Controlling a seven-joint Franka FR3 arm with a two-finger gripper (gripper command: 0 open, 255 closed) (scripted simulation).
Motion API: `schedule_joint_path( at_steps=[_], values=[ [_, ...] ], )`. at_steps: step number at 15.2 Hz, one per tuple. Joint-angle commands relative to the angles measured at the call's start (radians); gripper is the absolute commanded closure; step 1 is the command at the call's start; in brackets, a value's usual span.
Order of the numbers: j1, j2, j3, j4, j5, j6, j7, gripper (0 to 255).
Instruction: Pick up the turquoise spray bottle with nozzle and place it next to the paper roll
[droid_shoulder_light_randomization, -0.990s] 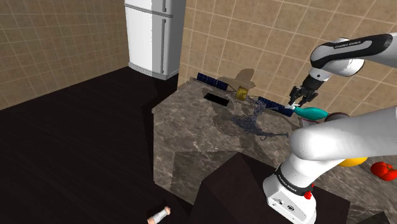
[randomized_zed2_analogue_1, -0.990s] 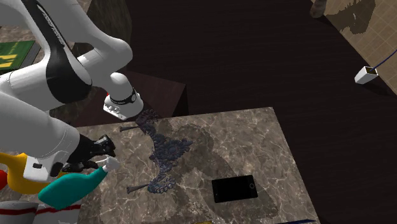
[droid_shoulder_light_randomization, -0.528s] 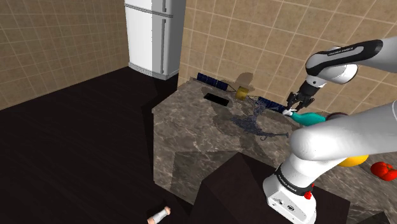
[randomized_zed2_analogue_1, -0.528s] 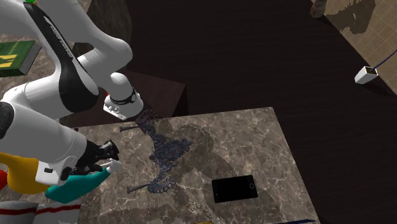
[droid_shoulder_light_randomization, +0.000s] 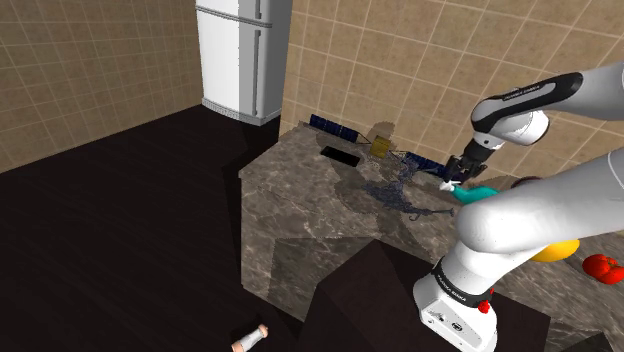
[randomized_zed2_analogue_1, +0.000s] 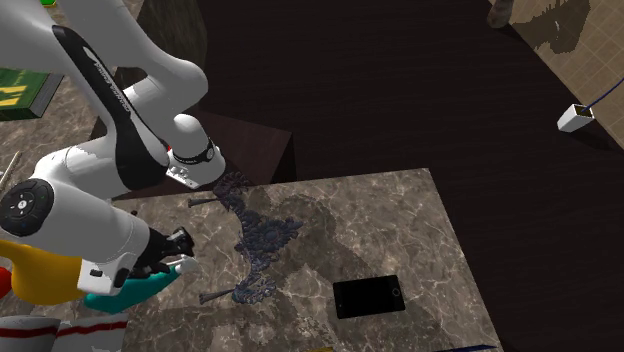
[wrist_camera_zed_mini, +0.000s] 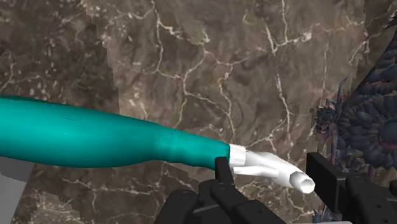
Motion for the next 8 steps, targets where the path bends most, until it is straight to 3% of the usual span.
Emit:
schedule_joint_path(
  at_steps=[1,8],
  values=[
    [0.008,0.025,-0.016,-0.013,0.006,0.038,-0.011,255],
    [0.052,0.125,-0.073,-0.048,0.05,0.165,-0.059,255]
  ],
)
